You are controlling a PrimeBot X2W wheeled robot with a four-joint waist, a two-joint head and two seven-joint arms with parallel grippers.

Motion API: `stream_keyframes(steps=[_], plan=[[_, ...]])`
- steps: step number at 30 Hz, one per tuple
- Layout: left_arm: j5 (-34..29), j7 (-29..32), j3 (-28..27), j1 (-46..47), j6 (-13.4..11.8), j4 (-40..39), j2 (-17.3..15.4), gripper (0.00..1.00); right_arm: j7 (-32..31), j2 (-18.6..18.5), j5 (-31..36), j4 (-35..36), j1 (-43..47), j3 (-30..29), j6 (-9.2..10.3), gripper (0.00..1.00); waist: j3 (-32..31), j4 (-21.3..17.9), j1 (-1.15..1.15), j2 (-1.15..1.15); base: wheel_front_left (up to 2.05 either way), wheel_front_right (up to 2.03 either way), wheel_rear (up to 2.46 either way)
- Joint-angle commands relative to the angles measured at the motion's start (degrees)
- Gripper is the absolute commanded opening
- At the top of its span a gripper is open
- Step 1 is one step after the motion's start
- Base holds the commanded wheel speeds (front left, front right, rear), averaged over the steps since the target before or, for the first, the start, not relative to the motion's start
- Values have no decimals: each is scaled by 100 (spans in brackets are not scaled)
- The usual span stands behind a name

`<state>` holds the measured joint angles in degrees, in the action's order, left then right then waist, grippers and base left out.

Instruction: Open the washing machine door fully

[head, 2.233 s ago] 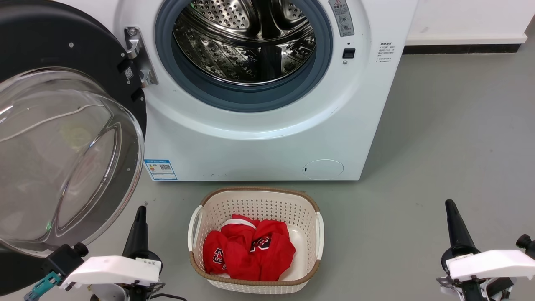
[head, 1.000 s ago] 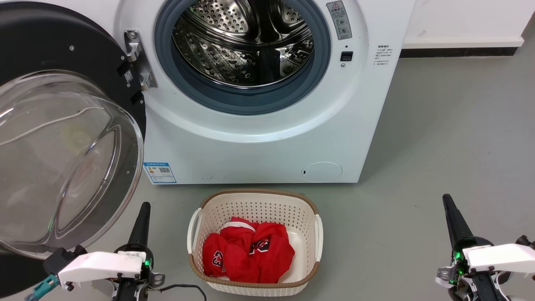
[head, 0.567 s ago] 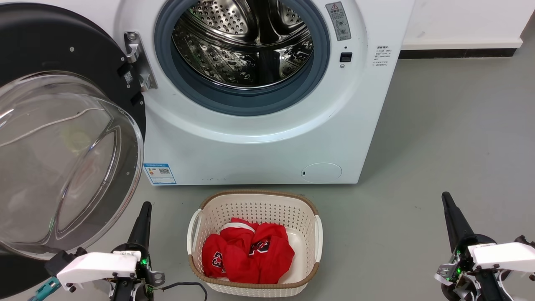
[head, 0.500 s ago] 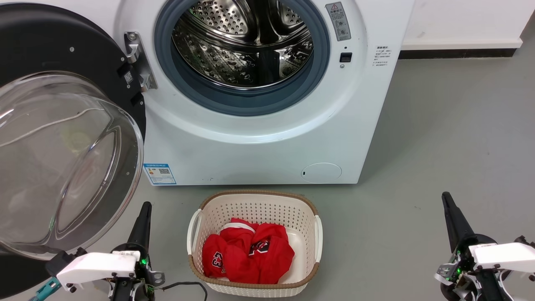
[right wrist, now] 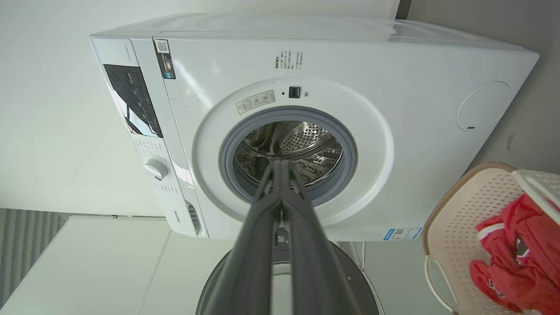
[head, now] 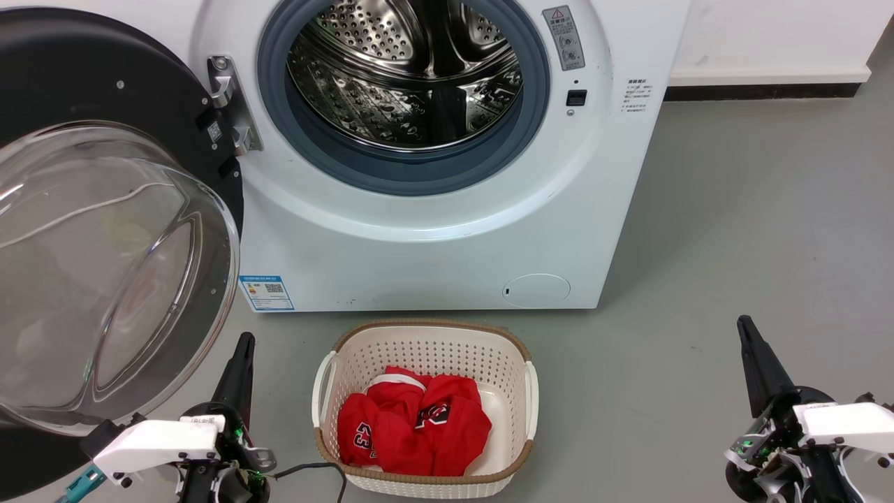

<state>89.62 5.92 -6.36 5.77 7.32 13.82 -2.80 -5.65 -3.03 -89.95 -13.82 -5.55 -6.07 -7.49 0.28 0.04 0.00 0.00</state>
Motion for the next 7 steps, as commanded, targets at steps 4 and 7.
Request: stream_keyframes(steps=[4,7], plan=[[220,60,-26,71,27,31,-15,0,-59,-19,-219,-22,-96,-19,0,0,-7,-3,0,0,0,0,0],[285,81,-28,78,28,37,-15,0,-81,-16,-273,-26,-96,-24,0,0,-11,-4,0,0,0,0,0]])
